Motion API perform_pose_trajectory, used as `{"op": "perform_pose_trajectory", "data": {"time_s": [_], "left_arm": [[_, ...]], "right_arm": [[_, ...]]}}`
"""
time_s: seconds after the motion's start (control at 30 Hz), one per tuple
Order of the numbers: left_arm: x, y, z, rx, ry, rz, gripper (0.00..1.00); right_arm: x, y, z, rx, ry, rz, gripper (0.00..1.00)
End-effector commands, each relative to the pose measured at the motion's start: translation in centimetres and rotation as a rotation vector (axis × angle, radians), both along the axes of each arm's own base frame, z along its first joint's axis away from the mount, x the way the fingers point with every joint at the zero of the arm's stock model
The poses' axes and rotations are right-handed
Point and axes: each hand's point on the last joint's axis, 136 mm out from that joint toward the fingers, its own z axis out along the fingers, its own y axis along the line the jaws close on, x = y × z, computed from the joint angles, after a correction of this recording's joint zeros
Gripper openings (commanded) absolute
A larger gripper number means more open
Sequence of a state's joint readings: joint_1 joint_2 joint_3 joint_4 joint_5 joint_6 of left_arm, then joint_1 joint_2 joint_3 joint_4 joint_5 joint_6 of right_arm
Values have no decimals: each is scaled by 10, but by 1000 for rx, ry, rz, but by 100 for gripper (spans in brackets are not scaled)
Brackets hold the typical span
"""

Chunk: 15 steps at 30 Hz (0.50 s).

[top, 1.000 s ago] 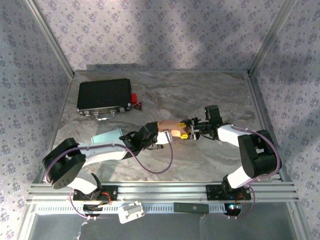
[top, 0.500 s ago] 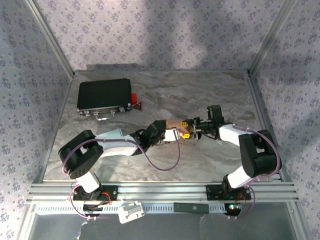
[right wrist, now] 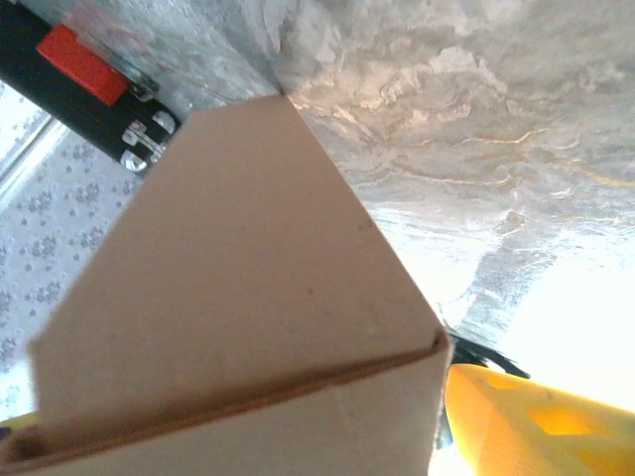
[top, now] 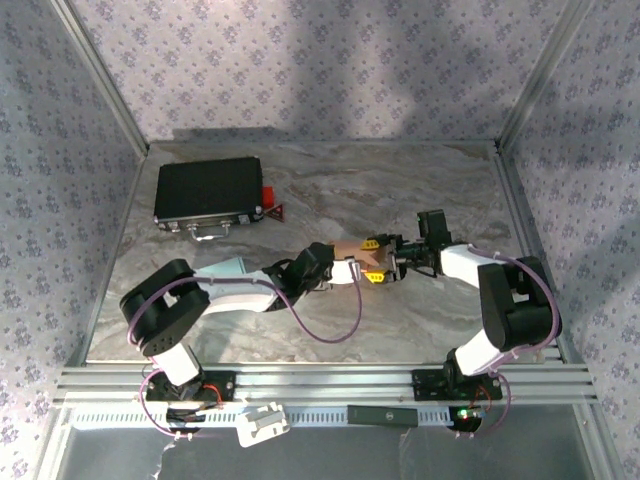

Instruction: Fold the paper box

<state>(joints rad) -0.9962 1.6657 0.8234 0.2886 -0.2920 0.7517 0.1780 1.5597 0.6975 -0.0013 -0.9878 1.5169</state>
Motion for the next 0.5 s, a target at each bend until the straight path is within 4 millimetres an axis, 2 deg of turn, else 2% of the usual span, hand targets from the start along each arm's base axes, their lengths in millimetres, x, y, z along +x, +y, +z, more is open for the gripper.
{"op": "perform_pose_trajectory", "data": {"time_s": [0.0,0.17,0.23,0.37,0.47], "left_arm": [[-14,1,8,34,52,-35,42],[-31,11,14,90,167,-50,42],[-40,18,15,134,234,-46,39],[-59,38,20,213,373,7,39],[-73,53,24,257,458,43,38]], "right_arm": [[1,-10,17,-35,-34,21,71],[4,-27,54,-94,-168,40,75],[5,-37,69,-128,-228,43,75],[7,-57,79,-239,-351,63,73],[9,-59,86,-343,-505,106,71]]}}
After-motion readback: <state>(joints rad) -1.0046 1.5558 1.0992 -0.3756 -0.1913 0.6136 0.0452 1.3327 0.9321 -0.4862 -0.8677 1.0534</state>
